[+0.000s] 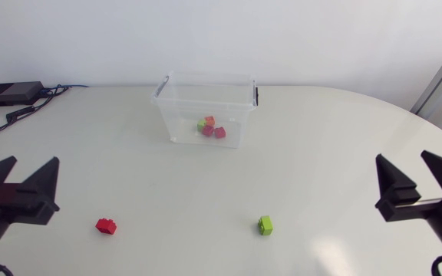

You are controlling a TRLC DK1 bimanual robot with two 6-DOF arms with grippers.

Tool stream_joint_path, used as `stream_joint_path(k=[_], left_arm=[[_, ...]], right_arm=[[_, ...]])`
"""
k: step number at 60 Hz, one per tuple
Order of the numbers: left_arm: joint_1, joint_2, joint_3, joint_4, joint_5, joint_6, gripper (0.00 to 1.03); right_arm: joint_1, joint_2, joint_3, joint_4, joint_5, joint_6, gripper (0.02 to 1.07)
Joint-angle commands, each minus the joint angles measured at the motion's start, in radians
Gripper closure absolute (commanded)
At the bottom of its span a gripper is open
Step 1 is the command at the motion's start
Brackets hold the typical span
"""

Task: Place the duplo bricks in the container

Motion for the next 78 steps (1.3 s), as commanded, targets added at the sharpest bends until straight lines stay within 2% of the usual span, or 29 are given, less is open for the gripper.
stream_joint_path(k=[1, 11, 21, 35, 48, 58, 65, 73, 78], left_arm=[[0.009, 0.036, 0.091, -0.008, -0.006, 0.004, 0.07], [0.009, 0.260, 0.235, 0.005, -0.007, -0.001, 0.08], [0.009, 0.490, 0.436, -0.041, -0.006, -0.016, 0.08], [0.003, 0.777, 0.740, -0.229, -0.004, -0.047, 0.08], [0.046, 1.088, 0.979, -0.384, -0.001, -0.047, 0.08], [0.047, 1.308, 1.189, -0.581, 0.020, 0.004, 0.07], [0.044, 1.404, 1.263, -0.647, 0.054, 0.083, 0.07], [0.040, 1.533, 1.373, -0.740, 0.054, 0.091, 0.07], [0.041, 1.605, 1.430, -0.774, 0.054, 0.091, 0.07]], right_arm=[[0.016, 0.083, 0.095, -0.020, 0.005, 0.005, 0.06], [0.022, 0.292, 0.259, -0.024, 0.010, 0.028, 0.06], [0.082, 0.488, 0.477, -0.125, 0.033, 0.063, 0.06], [0.143, 0.746, 0.767, -0.310, 0.065, 0.112, 0.06], [0.161, 0.993, 0.993, -0.448, 0.057, 0.143, 0.06], [0.166, 1.191, 1.169, -0.614, 0.004, 0.156, 0.06], [0.160, 1.318, 1.284, -0.743, -0.073, 0.153, 0.06], [0.160, 1.407, 1.358, -0.777, -0.099, 0.153, 0.06], [0.163, 1.487, 1.431, -0.852, -0.142, 0.150, 0.06]])
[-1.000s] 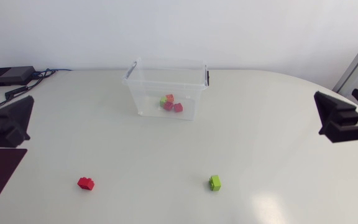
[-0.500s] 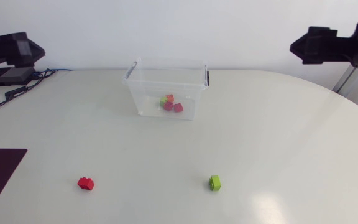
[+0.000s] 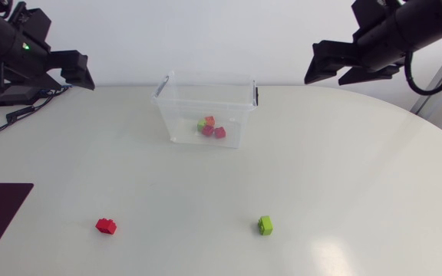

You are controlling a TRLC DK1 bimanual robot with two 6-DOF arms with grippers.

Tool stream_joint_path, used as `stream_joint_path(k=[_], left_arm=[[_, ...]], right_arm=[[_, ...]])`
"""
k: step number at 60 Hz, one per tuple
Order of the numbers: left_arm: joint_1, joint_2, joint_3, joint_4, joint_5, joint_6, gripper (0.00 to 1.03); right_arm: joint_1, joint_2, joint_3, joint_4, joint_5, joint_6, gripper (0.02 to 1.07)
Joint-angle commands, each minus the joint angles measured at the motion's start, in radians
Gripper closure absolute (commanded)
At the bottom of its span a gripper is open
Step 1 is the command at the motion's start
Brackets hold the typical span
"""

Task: Place the duplo bricks in the container

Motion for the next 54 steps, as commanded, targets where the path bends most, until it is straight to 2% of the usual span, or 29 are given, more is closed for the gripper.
stream_joint_path(k=[1, 13, 19, 31, 45, 54], left_arm=[[0.000, 0.088, 0.081, -0.043, 0.004, 0.018, 0.07], [-0.010, 0.209, 0.178, -0.139, 0.004, 0.036, 0.07], [-0.012, 0.257, 0.228, -0.208, 0.004, 0.045, 0.07], [-0.013, 0.323, 0.265, -0.298, -0.008, 0.064, 0.07], [-0.018, 0.384, 0.254, -0.409, -0.021, 0.075, 0.07], [-0.027, 0.415, 0.219, -0.467, -0.031, 0.082, 0.07]], right_arm=[[0.005, 0.076, 0.080, -0.059, -0.036, 0.013, 0.06], [-0.015, 0.182, 0.149, -0.116, -0.197, -0.035, 0.06], [-0.010, 0.271, 0.247, -0.226, -0.193, -0.035, 0.06], [0.022, 0.372, 0.298, -0.343, -0.168, -0.038, 0.06], [0.074, 0.454, 0.275, -0.422, -0.105, -0.049, 0.06], [0.106, 0.497, 0.290, -0.484, -0.097, -0.049, 0.07]])
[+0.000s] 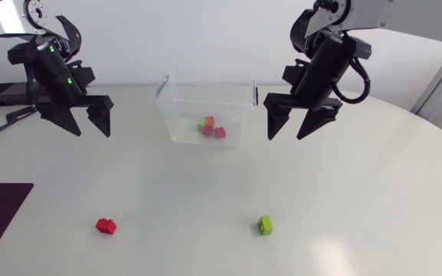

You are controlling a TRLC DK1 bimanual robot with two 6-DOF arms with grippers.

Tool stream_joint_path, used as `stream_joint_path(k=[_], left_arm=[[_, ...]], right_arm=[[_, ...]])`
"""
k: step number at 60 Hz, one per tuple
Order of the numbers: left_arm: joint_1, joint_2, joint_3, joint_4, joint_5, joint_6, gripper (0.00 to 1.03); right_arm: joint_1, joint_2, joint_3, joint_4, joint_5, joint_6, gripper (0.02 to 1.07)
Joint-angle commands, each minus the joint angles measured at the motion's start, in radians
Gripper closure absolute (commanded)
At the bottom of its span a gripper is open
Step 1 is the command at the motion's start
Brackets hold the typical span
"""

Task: Place the duplo bricks in the container

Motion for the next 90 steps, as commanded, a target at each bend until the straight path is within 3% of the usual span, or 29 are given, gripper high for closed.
stream_joint_path(k=[1, 16, 32, 44, 57, 90], left_arm=[[-0.009, 0.034, -0.019, -0.035, -0.014, 0.018, 0.07], [-0.001, 0.057, -0.122, -0.068, -0.054, 0.021, 0.07], [-0.035, 0.049, -0.289, -0.087, -0.039, 0.005, 0.07], [-0.106, 0.051, -0.433, -0.021, -0.025, -0.051, 0.10], [-0.179, 0.078, -0.472, -0.002, -0.025, -0.113, 0.10], [-0.184, 0.058, -0.643, 0.116, -0.025, -0.128, 0.10]], right_arm=[[0.024, 0.040, 0.012, -0.044, 0.014, -0.010, 0.07], [0.079, 0.092, -0.046, -0.082, 0.056, -0.001, 0.07], [0.118, 0.139, -0.123, -0.088, 0.076, 0.014, 0.06], [0.142, 0.167, -0.163, -0.093, 0.079, 0.033, 0.06], [0.164, 0.225, -0.163, -0.096, 0.080, 0.046, 0.06], [0.253, 0.242, -0.268, -0.044, 0.002, 0.068, 0.07]])
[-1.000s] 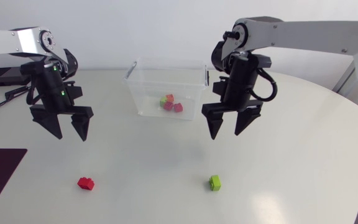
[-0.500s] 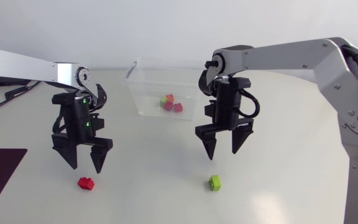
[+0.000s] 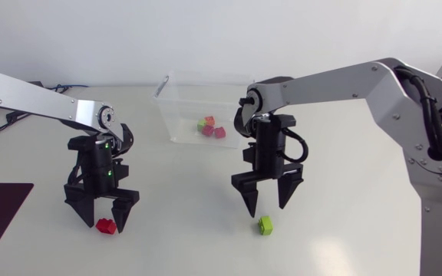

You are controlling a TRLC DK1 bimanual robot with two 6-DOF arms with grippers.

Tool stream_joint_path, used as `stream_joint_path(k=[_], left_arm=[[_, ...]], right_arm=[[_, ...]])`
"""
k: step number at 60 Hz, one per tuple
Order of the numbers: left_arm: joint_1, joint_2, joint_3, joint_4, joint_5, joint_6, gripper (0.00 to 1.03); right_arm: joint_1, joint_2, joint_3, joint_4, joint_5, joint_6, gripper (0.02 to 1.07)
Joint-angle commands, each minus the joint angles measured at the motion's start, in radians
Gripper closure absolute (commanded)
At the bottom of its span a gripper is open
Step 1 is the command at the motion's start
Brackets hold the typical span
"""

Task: Place the duplo bricks in the container

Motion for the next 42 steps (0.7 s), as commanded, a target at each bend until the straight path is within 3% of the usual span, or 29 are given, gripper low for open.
stream_joint_path(k=[1, 26, 42], left_arm=[[-0.003, 0.000, -0.035, 0.011, 0.001, -0.022, 0.10], [0.022, 0.006, -0.052, 0.072, -0.033, -0.050, 0.12], [0.025, 0.011, -0.067, 0.094, -0.039, -0.050, 0.22]], right_arm=[[0.029, 0.023, -0.035, 0.008, -0.009, 0.032, 0.07], [0.017, 0.013, -0.092, 0.052, -0.017, 0.060, 0.10], [0.015, 0.022, -0.119, 0.085, -0.008, 0.073, 0.18]])
